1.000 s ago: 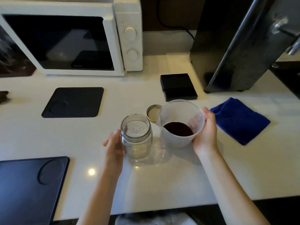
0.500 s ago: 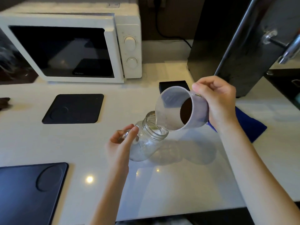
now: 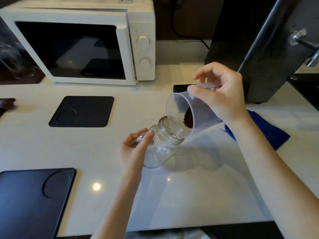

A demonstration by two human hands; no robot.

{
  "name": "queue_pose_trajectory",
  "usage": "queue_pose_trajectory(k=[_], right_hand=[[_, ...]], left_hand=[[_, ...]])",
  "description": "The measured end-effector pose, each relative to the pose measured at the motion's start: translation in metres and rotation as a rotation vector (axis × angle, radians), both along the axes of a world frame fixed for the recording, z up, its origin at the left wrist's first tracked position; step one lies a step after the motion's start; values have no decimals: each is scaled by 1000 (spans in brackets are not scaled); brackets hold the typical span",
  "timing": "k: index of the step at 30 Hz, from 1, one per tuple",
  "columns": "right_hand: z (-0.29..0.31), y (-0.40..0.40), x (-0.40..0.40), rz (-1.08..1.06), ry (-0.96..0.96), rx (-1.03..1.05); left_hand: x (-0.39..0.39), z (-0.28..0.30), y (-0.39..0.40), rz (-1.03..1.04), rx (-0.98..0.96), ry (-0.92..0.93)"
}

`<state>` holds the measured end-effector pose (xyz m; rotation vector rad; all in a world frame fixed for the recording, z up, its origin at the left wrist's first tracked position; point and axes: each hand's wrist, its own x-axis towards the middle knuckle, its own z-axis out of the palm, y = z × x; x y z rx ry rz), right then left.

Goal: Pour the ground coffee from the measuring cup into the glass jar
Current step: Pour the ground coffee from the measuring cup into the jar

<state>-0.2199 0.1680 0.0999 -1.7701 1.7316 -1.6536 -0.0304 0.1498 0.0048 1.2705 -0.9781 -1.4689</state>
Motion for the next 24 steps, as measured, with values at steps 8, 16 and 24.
queue_pose_trajectory(k=[8,16,24], right_hand=[[5,-4,5,-29,133,-11],[6,-8,11,-43,201,-15],[7,-13,13,-48,239,-9]], left_hand=[[-6,7,-1,6,-14,-44],[-8,8,-5,1,-1,-54],[-8,10,-6,15,13,-41]])
